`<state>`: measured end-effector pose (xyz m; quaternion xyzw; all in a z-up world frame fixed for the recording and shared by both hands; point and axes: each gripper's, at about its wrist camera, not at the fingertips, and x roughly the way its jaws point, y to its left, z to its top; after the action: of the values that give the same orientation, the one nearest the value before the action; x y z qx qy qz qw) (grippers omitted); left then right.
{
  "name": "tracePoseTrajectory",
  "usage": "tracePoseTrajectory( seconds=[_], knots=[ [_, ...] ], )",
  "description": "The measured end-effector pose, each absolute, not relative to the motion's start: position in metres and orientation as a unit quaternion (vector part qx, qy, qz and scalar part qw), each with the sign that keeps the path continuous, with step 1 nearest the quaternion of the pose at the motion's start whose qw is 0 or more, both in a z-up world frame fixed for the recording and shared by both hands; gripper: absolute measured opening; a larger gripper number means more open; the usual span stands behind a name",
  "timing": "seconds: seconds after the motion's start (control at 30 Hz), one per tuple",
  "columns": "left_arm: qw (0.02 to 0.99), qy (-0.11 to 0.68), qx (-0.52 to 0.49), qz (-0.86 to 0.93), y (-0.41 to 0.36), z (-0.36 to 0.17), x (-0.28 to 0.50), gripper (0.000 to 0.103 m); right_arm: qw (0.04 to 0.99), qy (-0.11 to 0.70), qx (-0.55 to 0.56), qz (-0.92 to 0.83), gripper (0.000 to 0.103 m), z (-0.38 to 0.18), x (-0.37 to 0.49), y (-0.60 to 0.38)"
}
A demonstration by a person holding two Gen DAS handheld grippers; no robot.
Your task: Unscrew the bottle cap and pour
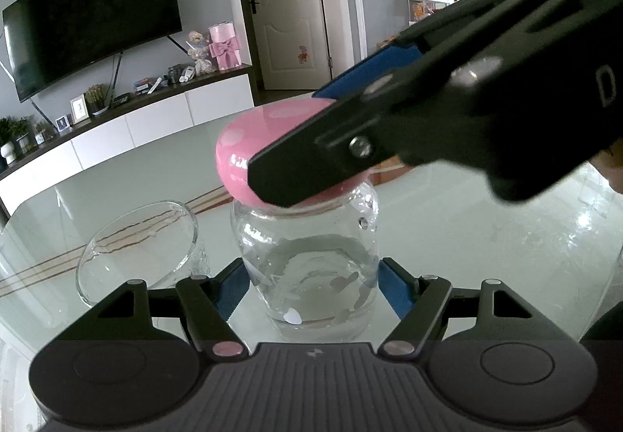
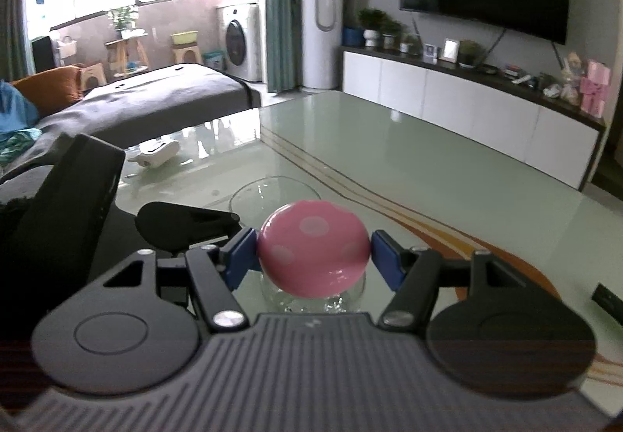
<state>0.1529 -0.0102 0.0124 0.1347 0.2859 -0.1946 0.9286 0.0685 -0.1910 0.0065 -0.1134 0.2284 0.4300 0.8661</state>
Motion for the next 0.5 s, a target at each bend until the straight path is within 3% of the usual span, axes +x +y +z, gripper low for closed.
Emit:
tracePoseTrajectory(
  seconds=[0.5],
  knots=[
    [0.929,0.285,0.135,-0.194,-0.015,-0.002,0.128,0.075,0.856,0.222,-0.111,0.455,0.065,0.015,0.069,-0.197]
  ],
)
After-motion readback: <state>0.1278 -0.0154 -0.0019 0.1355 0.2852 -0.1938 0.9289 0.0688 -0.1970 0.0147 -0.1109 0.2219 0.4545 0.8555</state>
